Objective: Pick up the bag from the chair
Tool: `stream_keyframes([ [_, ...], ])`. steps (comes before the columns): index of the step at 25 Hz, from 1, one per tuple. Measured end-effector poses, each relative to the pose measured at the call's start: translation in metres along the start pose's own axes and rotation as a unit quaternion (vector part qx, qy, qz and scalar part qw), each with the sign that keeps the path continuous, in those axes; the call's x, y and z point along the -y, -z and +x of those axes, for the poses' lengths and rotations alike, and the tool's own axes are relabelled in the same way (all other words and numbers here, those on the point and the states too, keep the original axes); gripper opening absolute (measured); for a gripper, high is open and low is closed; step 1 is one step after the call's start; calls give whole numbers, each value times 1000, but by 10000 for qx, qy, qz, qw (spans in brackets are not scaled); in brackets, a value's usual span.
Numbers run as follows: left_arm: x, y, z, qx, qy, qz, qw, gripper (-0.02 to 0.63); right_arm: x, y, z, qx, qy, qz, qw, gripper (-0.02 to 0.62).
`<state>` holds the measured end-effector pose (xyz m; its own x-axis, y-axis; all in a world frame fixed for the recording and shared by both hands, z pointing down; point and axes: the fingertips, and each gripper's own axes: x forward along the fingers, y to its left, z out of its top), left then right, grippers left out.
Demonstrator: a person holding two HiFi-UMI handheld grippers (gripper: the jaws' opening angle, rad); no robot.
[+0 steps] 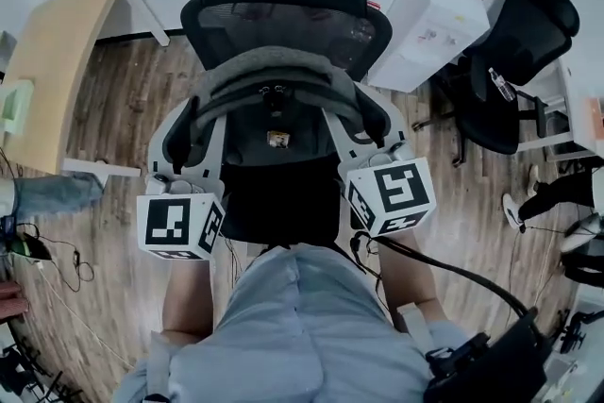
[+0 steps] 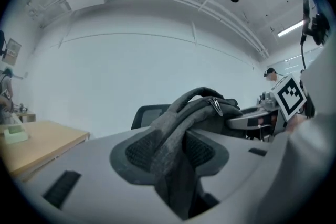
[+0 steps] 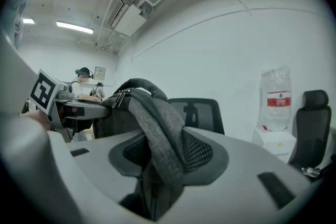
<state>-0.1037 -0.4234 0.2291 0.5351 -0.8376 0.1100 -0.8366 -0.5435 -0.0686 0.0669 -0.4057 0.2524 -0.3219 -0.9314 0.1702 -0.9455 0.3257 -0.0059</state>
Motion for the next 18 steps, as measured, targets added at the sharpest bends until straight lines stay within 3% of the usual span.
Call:
stream_keyframes([
  [6, 3, -23, 0, 270, 52, 82, 9996, 156, 3, -22, -10, 218, 150, -154, 9995, 149],
  [18, 23, -28, -10, 240, 127, 89, 9996, 155, 6, -23, -34, 219, 262, -211, 9992, 147],
])
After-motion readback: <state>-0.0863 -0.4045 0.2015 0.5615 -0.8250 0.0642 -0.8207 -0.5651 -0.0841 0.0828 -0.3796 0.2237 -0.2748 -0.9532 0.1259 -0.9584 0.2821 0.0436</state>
